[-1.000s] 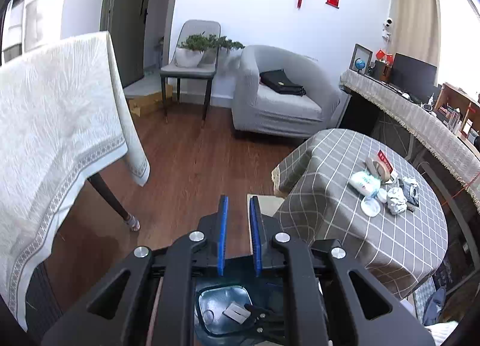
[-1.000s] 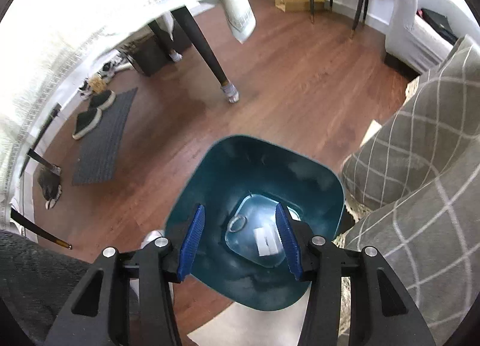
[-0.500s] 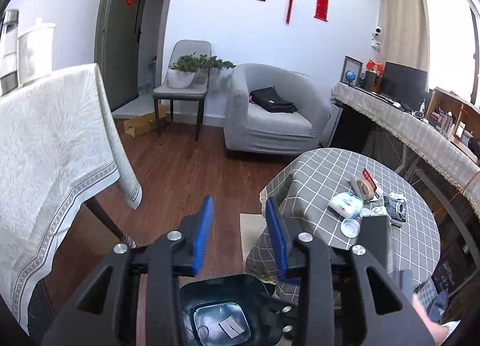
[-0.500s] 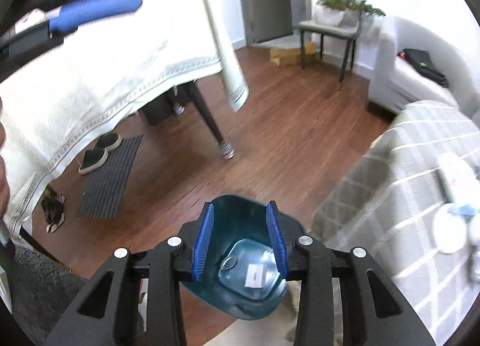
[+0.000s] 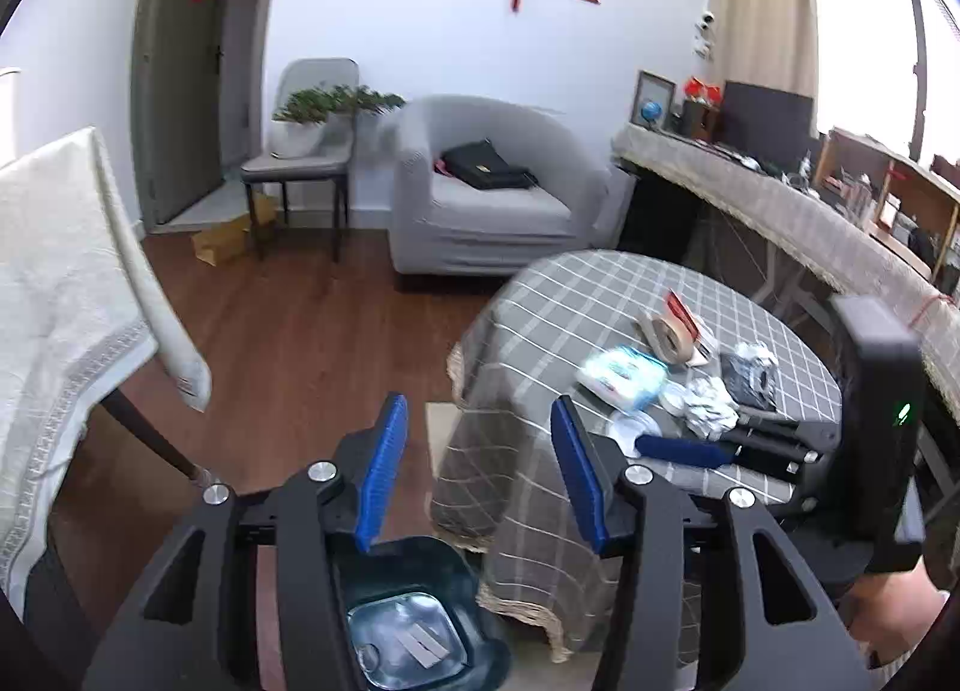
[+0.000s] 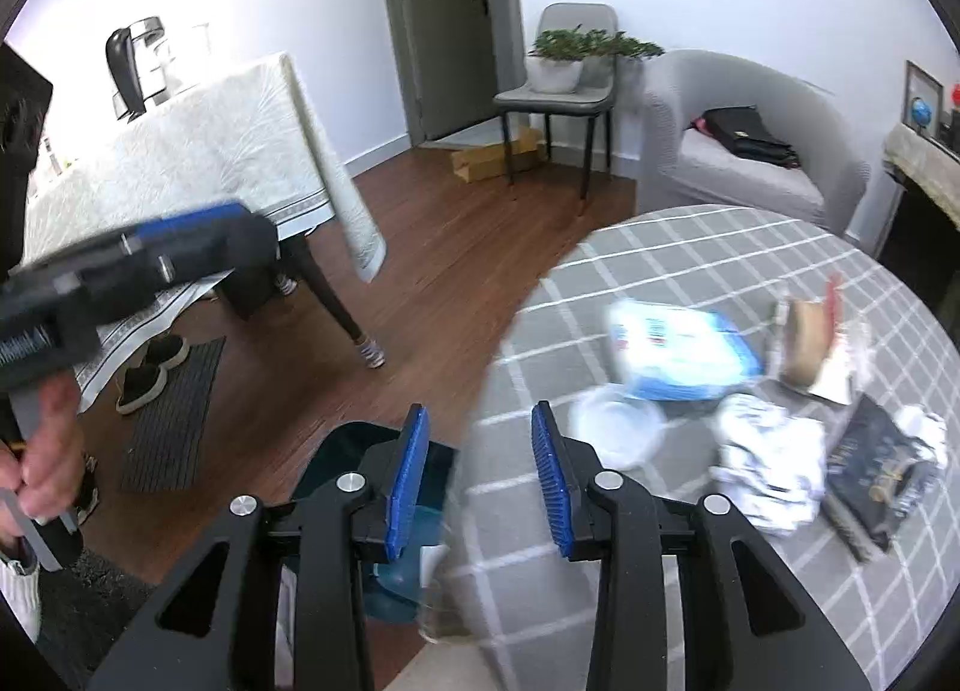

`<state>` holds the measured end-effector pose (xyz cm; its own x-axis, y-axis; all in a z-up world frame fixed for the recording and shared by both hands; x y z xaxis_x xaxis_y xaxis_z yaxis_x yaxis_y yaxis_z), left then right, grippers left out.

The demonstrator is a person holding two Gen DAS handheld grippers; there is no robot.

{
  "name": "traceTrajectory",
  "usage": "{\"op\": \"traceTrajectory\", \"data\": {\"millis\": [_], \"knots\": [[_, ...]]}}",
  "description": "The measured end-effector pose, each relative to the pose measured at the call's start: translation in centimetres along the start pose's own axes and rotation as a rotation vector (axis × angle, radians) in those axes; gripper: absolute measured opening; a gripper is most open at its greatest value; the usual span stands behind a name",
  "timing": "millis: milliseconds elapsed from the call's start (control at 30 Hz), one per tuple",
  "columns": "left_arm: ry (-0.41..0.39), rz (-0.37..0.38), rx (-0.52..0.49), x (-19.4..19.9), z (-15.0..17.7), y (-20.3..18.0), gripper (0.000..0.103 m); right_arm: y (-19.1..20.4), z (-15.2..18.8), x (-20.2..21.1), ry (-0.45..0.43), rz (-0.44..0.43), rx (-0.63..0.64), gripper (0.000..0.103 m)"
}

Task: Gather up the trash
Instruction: 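Move both tools back over the table toward the remaining trash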

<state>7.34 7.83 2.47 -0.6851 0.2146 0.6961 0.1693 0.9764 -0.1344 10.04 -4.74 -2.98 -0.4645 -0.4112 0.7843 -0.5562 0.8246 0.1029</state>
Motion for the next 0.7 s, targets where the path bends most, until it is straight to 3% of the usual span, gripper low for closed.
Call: {"op": "traceTrajectory", "data": {"millis": [100,367,467,700], "knots": [[0.029,0.014,-0.027,-1.5,0.2,-1.7,0.053,-1.6,0.6,0.9,-0.014,0.019,-0.014,0.047],[0.082,0.058,-0.064,-4.9,0.6,-5.3,0.056,-5.8,3.1,3.1,-0.029,0.054,-0.068,0.052],[0.113,0.071,-0.087,-6.4,1.0,-6.9,0.058,-7.5,4.1,3.6,-0.029,0.063,-0.096,0.062],[0.179,0.057,-0.144,-10.2,2.0,-9.7,0.058,-9.8,5.9,4.4,-0.029,0.047,-0.147,0.063]]}}
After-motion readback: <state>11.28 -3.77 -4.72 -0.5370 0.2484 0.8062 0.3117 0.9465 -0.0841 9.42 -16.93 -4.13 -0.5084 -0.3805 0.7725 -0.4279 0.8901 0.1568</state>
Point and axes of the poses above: each gripper's, at about its wrist camera, not at the fingertips, and x roughly against the way its jaws point, y to its left, z to its underside, the point moved 2 cm from there along -x, roughly the way its jaws point, and after that the axes turned 10 degrees about y, right-handed, at the moved point
